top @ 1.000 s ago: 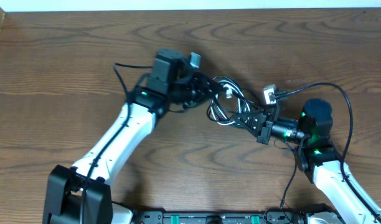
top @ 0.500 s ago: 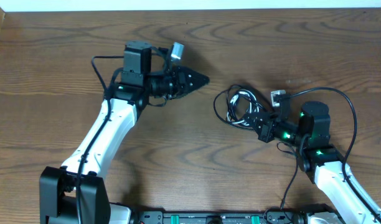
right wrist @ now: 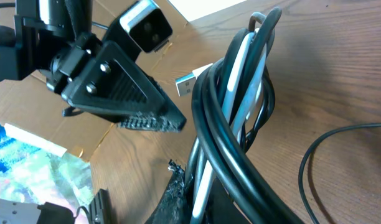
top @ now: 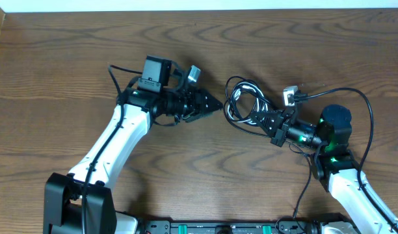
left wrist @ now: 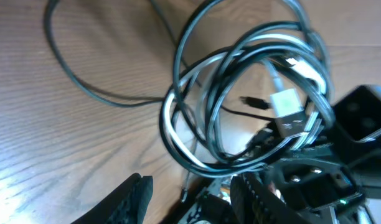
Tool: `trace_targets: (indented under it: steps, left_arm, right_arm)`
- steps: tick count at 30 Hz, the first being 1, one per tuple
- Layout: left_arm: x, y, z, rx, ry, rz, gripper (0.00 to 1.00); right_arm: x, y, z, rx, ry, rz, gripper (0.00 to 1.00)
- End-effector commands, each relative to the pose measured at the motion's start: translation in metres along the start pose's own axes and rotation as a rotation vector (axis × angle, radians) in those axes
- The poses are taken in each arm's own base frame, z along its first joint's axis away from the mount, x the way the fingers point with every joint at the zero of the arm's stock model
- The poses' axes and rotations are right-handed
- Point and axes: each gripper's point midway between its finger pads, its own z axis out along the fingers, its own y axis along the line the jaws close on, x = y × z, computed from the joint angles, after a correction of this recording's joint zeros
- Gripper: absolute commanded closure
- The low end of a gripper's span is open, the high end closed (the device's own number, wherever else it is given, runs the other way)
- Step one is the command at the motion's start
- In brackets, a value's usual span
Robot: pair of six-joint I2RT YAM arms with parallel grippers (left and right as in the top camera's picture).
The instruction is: Untangle cables
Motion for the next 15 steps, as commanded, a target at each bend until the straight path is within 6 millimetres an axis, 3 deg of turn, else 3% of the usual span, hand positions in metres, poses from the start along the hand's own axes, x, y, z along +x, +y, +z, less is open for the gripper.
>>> trace_targets:
  steps: [1,8,15]
  left_arm:
    - [0.005,-0.005,0.011,-0.034,0.01,0.056,0.53]
    - [0.01,0.012,0.034,-0.243,-0.069,-0.05,0.53]
    - [0.01,0.014,0.035,-0.25,-0.106,-0.264,0.53]
  right_arm:
    - [-0.004,0.006,-0.002,-0.022,-0.004,-0.026,0.99]
    - [-0.013,0.007,-0.002,-0.021,-0.039,0.117,0.99]
    - [-0.02,0.012,-0.002,-0.038,-0.061,0.124,0.99]
